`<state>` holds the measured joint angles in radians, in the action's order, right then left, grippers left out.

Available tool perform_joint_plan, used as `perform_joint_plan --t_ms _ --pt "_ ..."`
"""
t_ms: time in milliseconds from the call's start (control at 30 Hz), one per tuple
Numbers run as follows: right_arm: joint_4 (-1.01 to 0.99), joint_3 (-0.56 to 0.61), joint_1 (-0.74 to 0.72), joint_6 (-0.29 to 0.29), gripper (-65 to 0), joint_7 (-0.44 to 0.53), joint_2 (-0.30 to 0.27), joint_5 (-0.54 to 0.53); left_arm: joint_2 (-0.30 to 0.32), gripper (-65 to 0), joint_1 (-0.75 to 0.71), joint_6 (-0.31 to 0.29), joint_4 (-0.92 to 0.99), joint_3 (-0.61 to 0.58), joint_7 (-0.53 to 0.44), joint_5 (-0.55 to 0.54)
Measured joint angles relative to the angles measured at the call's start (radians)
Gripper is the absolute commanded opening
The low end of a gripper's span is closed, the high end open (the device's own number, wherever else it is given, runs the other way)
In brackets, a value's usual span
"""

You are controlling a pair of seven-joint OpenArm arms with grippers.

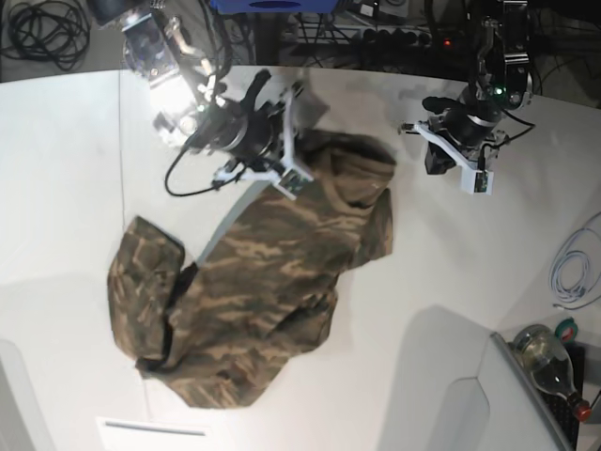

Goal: Layout the t-shirt on the table in an organized manner, then fold the t-shirt properly
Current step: 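Drag the shirt collar edge with the right gripper to spread it flat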

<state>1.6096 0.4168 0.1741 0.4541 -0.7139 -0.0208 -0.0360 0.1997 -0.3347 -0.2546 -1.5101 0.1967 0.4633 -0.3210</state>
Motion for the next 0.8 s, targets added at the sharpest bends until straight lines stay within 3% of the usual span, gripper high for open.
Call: perform_joint_plan --t_ms 133,167,400,533,800 --pt "0.188 -0.045 0.047 0.000 -16.8 -0.098 -0.012 0.003 0.020 -65.0 0.002 0.000 0.000 0.000 -0.001 0.000" --pt "0.221 -0.072 0.056 -0.002 -12.3 -0.098 -0.011 0.005 0.023 -65.0 0.001 0.000 0.000 0.005 -0.003 0.000" --pt "0.092 -0.243 0.010 0.000 -12.0 -0.109 0.010 -0.005 0.015 -65.0 -0.029 0.000 0.000 0.149 -0.003 0.001" --pt "0.022 -0.405 -0.003 0.001 -12.0 -0.066 0.064 -0.172 0.007 -65.0 -0.051 -0.002 0.000 0.192 0.000 -0.001" --pt "-0.025 -0.413 -0.016 0.000 -12.2 -0.071 0.076 -0.327 0.009 -65.0 -0.083 -0.005 0.000 0.282 -0.004 -0.004"
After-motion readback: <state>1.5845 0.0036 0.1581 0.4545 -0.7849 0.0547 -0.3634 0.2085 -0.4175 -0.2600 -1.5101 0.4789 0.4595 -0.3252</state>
